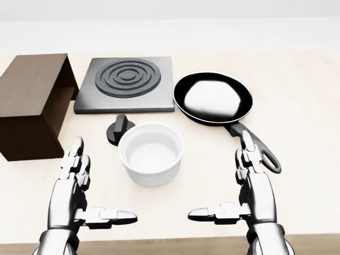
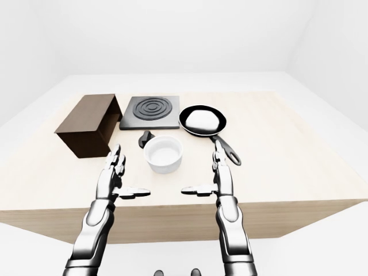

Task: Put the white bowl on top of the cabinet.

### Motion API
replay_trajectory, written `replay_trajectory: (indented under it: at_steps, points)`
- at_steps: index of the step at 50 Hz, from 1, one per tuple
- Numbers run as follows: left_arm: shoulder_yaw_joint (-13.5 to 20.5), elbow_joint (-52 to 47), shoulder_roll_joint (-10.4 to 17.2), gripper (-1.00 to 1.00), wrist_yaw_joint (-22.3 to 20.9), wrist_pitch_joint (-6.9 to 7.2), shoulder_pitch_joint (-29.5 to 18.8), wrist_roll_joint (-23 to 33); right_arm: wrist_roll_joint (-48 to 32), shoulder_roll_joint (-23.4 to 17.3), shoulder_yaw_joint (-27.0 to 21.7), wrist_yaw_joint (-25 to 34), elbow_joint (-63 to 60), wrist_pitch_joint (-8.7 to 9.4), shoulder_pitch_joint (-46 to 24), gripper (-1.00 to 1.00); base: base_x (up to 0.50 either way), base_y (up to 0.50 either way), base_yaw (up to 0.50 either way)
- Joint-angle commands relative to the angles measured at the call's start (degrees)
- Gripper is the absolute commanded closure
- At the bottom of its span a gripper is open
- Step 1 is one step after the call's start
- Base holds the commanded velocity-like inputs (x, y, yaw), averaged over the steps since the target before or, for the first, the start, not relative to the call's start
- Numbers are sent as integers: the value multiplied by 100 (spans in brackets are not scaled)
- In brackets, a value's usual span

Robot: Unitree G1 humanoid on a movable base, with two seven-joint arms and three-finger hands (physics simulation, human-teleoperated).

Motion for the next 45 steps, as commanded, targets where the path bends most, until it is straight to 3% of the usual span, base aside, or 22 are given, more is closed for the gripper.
replay_trajectory:
  at_steps: [1,10,23,45]
  points:
    - [136,269,81,-100,-78,-53,-129,-27,-93,-94,-108,117,-60,-255,62,-100,0,0,0]
    - [127,100,83,-100,-76,3,-59,5,-371,-45,-26,2,-155,-479,203,-100,0,0,0]
    - [102,27,64,-100,-60,60,-29,35,-346,-49,-105,-60,-296,-479,216,-100,0,0,0]
    - [54,19,46,-100,-110,29,29,66,-278,-60,-144,-18,-393,-475,242,-100,0,0,0]
